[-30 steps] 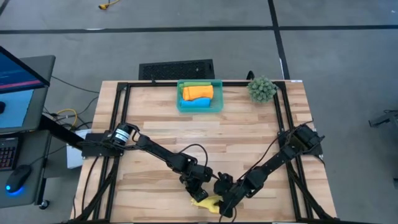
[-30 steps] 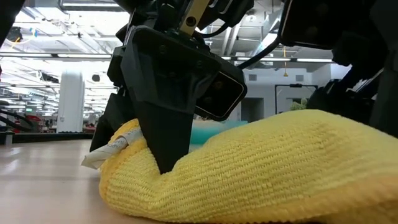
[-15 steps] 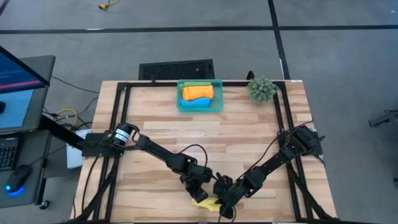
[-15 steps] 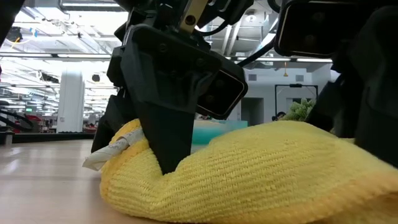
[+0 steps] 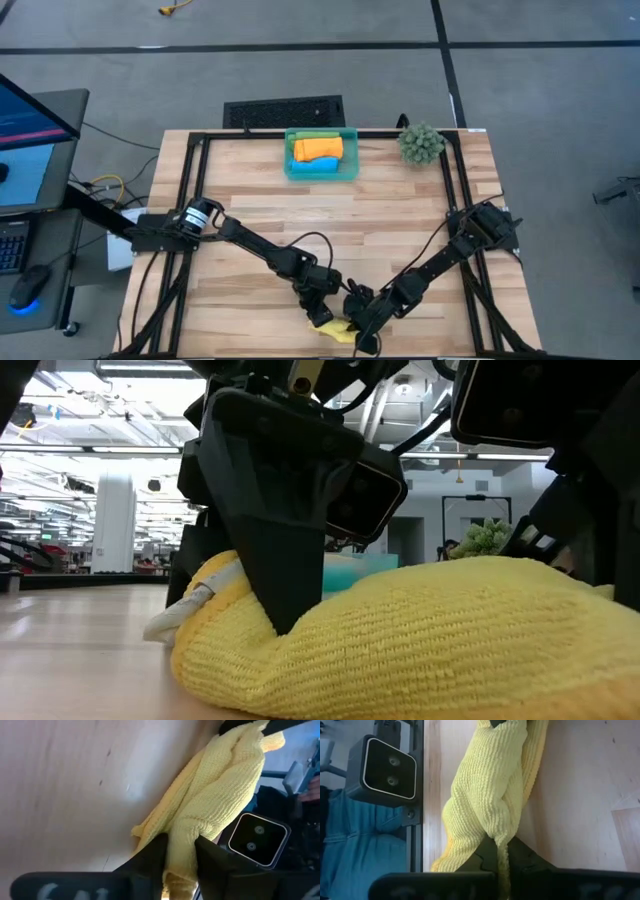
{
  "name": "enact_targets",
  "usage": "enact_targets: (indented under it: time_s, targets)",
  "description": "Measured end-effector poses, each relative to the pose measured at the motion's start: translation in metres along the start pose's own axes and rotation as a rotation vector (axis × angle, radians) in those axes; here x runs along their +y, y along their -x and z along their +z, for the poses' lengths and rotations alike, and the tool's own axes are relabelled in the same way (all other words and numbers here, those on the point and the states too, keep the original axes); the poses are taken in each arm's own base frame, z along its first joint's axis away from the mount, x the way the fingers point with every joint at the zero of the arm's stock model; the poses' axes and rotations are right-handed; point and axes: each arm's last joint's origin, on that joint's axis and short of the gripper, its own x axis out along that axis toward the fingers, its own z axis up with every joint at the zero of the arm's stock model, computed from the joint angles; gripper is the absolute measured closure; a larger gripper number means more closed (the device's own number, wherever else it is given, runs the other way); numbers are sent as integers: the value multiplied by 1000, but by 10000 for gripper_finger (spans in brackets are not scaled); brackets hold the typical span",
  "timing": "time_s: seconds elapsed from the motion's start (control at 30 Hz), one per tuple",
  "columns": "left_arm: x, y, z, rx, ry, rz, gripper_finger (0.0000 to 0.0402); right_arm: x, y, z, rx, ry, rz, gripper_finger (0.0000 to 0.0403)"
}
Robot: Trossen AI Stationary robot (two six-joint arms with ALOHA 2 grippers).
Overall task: Roll microfiber towels into tight, uniform cylinder then place into a basket
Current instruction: Roll the yellow towel, then put the rolled yellow towel into the green bin
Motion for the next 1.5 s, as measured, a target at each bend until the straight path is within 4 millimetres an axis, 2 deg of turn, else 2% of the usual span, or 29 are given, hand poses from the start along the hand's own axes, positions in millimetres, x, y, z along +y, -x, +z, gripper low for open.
enact_targets:
  time_s: [0.2, 0.37, 0.57, 0.7, 0.87, 1.03, 1.2, 1.37, 1.5]
  targets:
    - [-1, 0, 1, -4, -56, -9, 268, 0, 0, -2, 3, 13, -12, 381]
    - [-1, 1, 2, 60, -135, -74, 231, 3, 0, -7, -7, 28, -42, 381]
    - [-3, 9, 1, 70, -222, -91, 223, 6, 0, -10, -15, 34, -53, 381]
    - [-10, 30, -7, 12, -276, 20, 223, 6, 1, -12, -7, 36, -60, 381]
    - [-25, 59, -30, -65, -327, 211, 223, 6, 1, -12, -16, 36, -69, 381]
    - [-48, 85, -55, -129, -372, 254, 223, 6, 1, -12, -36, 39, -89, 381]
    - [-63, 100, -96, -264, -417, 352, 223, 5, 1, -12, -69, 51, -125, 381]
    - [-48, 96, -141, -408, -369, 325, 224, 1, 1, -10, -77, 70, -154, 381]
    - [-33, 91, -154, -540, -406, 204, 224, -2, 1, -5, -101, 61, -179, 381]
